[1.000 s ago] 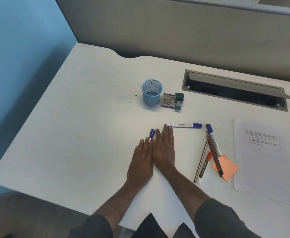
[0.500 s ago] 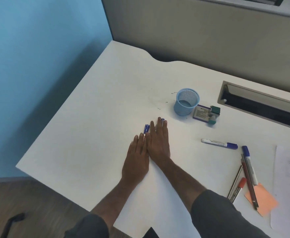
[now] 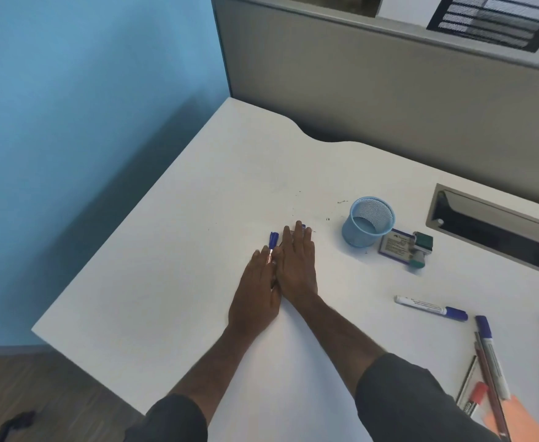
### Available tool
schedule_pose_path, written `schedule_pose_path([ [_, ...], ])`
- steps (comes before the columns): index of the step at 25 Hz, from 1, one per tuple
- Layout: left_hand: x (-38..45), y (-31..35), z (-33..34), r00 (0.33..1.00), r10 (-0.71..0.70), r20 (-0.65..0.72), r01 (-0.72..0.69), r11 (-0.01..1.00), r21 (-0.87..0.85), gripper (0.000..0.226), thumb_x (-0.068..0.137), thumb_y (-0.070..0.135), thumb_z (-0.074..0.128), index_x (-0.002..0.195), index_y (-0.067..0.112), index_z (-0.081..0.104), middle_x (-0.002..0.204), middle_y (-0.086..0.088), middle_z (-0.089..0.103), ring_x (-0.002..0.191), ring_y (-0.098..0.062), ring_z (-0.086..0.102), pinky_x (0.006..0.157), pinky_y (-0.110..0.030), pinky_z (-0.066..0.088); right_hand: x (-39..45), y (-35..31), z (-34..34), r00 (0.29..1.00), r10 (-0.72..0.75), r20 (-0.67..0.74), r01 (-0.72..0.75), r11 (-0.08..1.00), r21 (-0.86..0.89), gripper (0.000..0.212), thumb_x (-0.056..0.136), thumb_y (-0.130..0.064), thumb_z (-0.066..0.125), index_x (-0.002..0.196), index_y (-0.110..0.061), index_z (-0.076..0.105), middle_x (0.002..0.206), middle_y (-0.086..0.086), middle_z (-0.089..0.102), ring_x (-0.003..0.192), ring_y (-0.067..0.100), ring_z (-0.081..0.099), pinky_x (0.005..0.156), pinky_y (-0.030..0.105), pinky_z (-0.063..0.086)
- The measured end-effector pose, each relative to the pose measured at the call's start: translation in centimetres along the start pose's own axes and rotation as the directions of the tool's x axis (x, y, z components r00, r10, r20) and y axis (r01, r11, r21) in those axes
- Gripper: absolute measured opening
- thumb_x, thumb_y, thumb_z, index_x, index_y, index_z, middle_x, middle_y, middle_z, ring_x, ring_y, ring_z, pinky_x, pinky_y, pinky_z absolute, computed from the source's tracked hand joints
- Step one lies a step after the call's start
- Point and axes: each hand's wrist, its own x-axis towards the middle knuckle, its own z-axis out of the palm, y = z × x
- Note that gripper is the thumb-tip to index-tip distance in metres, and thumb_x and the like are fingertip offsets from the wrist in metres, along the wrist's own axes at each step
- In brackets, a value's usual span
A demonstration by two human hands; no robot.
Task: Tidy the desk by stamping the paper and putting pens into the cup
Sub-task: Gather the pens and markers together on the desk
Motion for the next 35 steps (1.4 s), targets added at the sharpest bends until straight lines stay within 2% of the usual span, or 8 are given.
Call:
schedule_pose_path([
  [2,0.0,-0.3,0.3,0.999,-0.041,-0.011,0.041,0.999,-0.025,0.062,0.098,0.023,0.054,0.155,0.011,0.032,0.162,-0.005,0.031,0.153,-0.018,0.022,0.122,-0.039,0.027,-0.2,0.0,-0.3,1.000,-0.017,0.002,0.016,1.000,0.017,0.056,0.104,-0.026,0.031,0.156,-0.010,0.014,0.163,0.015,-0.004,0.150,0.032,-0.009,0.122,0.046,0.005],
  [6,-0.2,-0.4,0.3,0.999,-0.006,-0.048,0.006,1.000,0.003,0.064,0.096,0.028,0.059,0.152,0.006,0.036,0.160,-0.009,0.035,0.152,-0.019,0.025,0.123,-0.040,0.027,-0.6,0.3,-0.9,0.999,-0.033,-0.017,0.034,0.998,0.044,0.056,0.104,-0.033,0.024,0.155,-0.011,0.018,0.164,0.014,-0.002,0.151,0.032,-0.007,0.122,0.045,0.007],
  [12,-0.3,0.4,0.0,0.996,0.008,-0.087,0.005,0.988,0.151,0.054,0.106,0.032,0.034,0.154,0.009,0.033,0.165,-0.007,0.025,0.155,-0.020,0.015,0.124,-0.044,0.022,-1.9,1.1,-2.3,0.996,-0.084,-0.012,0.084,0.996,-0.011,0.065,0.100,-0.043,0.009,0.154,-0.007,0.018,0.164,0.014,0.002,0.151,0.034,-0.004,0.122,0.046,0.011],
  [17,-0.6,1.6,-0.1,0.994,0.032,-0.104,-0.010,0.979,0.205,0.055,0.105,0.023,0.036,0.155,0.002,0.026,0.165,-0.013,0.021,0.155,-0.026,0.014,0.122,-0.049,0.025,-3.9,2.1,-4.1,0.992,-0.124,-0.031,0.118,0.982,-0.149,0.061,0.102,-0.035,0.013,0.155,-0.006,0.016,0.164,0.012,0.008,0.151,0.033,0.004,0.121,0.048,0.016],
  [23,-1.7,4.8,-0.1,0.995,0.076,-0.062,-0.060,0.971,0.230,0.055,0.105,0.022,0.037,0.155,0.000,0.027,0.163,-0.016,0.026,0.154,-0.030,0.018,0.120,-0.051,0.029,-7.6,5.0,-6.6,0.998,-0.041,-0.050,0.031,0.979,-0.201,0.064,0.101,-0.038,0.004,0.155,-0.005,0.015,0.164,0.012,0.004,0.151,0.030,0.000,0.122,0.046,0.011],
  [28,-3.0,7.9,0.9,0.989,0.145,-0.034,-0.133,0.965,0.228,0.056,0.106,0.021,0.039,0.155,-0.001,0.024,0.164,-0.017,0.022,0.154,-0.030,0.014,0.123,-0.049,0.023,-10.4,7.7,-8.3,0.997,0.042,-0.071,-0.052,0.988,-0.149,0.084,0.092,-0.048,-0.021,0.154,-0.006,0.016,0.164,0.012,0.004,0.151,0.030,0.000,0.122,0.048,0.013],
  [32,-4.3,10.2,2.8,0.990,0.138,0.038,-0.143,0.967,0.210,0.055,0.106,0.025,0.034,0.155,0.000,0.026,0.164,-0.017,0.021,0.154,-0.029,0.015,0.124,-0.048,0.023,-13.0,10.4,-9.4,0.992,0.088,-0.087,-0.101,0.983,-0.154,0.069,0.099,-0.039,0.001,0.153,-0.001,0.021,0.163,0.016,0.008,0.151,0.034,0.005,0.121,0.049,0.015],
  [35,-5.0,12.5,4.1,0.985,0.156,0.078,-0.168,0.967,0.190,0.056,0.106,0.026,0.031,0.156,0.001,0.023,0.166,-0.015,0.017,0.155,-0.028,0.011,0.125,-0.047,0.019,-15.1,12.6,-9.9,0.985,0.134,-0.104,-0.150,0.976,-0.160,0.065,0.100,-0.036,0.007,0.152,0.000,0.022,0.162,0.017,0.011,0.150,0.035,0.008,0.121,0.050,0.017],
])
